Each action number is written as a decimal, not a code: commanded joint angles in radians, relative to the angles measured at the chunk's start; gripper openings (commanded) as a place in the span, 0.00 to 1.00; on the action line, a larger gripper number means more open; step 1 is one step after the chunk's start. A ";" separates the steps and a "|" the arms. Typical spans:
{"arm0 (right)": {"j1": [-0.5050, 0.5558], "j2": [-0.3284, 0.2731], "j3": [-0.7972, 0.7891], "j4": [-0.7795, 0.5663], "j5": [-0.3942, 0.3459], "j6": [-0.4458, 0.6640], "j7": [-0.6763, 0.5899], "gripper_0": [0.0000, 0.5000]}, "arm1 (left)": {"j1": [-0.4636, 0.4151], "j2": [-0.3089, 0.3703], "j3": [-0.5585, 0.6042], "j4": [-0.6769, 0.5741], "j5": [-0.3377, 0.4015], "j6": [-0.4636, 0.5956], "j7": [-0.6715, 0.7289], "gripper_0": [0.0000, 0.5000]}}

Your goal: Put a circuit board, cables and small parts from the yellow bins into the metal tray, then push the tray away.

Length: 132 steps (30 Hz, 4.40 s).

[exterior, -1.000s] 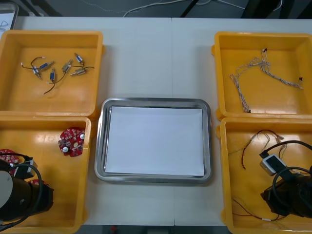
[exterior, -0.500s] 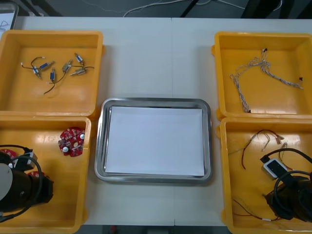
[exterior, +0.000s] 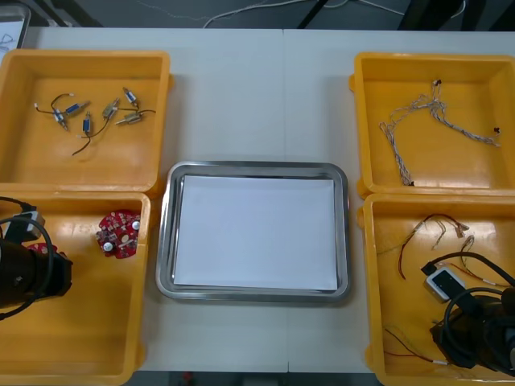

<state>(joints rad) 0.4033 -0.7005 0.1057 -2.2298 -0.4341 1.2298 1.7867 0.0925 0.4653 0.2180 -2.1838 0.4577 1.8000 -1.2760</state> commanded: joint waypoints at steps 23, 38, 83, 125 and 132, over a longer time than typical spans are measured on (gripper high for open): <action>-0.078 0.027 0.022 0.044 0.018 -0.006 -0.004 0.00 | -0.252 0.138 0.119 -0.182 0.311 0.120 0.049 0.00; -0.270 0.027 -0.093 0.042 -0.098 0.192 0.007 0.00 | -0.444 0.308 0.006 -0.169 0.470 0.120 0.282 0.00; -0.406 0.064 -0.262 0.027 -0.143 0.375 -0.036 1.00 | -0.732 0.228 -0.563 -0.024 0.530 0.120 0.561 0.00; -0.259 0.335 -0.281 -0.116 0.000 0.642 -1.434 1.00 | -0.823 0.090 -0.893 0.150 0.389 0.039 0.667 0.00; -0.251 0.346 -0.210 -0.114 0.029 0.619 -1.604 1.00 | -0.783 0.098 -0.905 0.154 0.328 0.006 0.639 0.00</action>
<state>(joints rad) 0.1227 -0.3733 -0.1450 -2.3091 -0.4219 1.8622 0.2106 -0.7050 0.5782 -0.6769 -2.0238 0.8080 1.8209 -0.6745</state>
